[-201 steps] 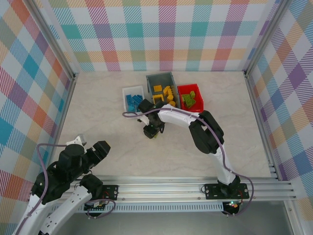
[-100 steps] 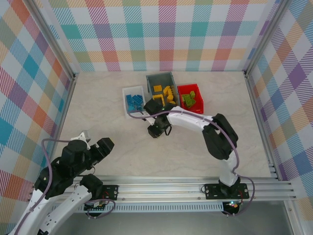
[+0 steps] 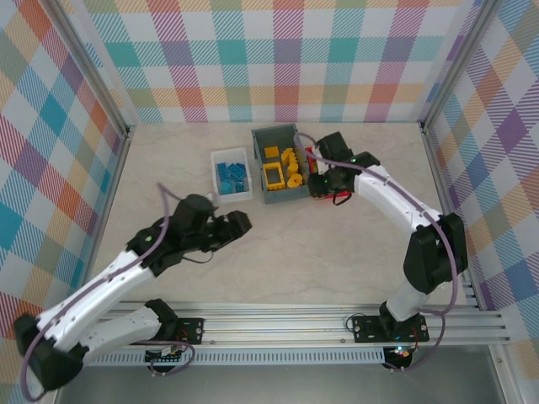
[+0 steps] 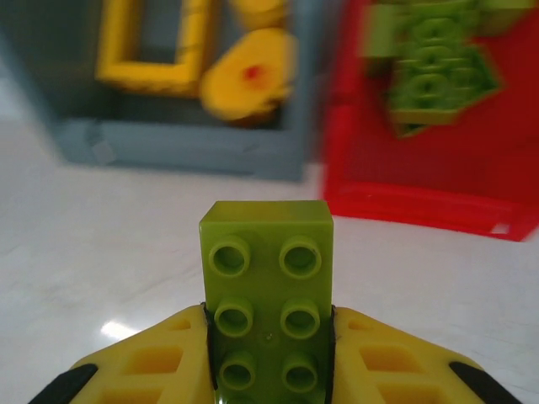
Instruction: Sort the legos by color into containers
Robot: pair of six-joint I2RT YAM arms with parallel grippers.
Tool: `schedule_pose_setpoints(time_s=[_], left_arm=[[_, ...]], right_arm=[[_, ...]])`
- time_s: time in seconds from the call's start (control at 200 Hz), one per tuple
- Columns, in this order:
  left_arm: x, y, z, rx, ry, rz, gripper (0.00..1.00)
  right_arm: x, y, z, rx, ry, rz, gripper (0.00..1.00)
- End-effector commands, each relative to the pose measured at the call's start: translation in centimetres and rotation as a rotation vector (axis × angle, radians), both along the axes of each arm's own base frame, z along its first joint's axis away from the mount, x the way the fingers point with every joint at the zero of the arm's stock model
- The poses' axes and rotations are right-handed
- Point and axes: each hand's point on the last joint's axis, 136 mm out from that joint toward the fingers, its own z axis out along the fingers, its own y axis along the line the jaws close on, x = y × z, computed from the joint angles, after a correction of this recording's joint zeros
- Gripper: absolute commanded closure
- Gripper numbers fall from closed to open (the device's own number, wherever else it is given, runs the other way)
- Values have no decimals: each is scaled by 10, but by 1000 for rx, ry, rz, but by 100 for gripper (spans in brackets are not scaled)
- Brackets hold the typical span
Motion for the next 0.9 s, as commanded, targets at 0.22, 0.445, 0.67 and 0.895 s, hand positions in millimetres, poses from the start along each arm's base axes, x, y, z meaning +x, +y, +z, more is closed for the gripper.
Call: schedule_pose_setpoints(time_s=[0.22,0.445,0.67,0.895], left_arm=[[30,-71,36,-18,-171,-93,30],[30,-73,37,-14,-176,-104,30],[32,-83,56,-55,-225,-129,29],[32,-86,75,-72,-256,-140,29]], right_arm=[[75,-49,-29,-189,68,-258,70],[107,-62,-39,-250,78,-280,67],[114,-53,-23,-213,34,-254,43],[98,-39,42,-93,-87,-243,41]])
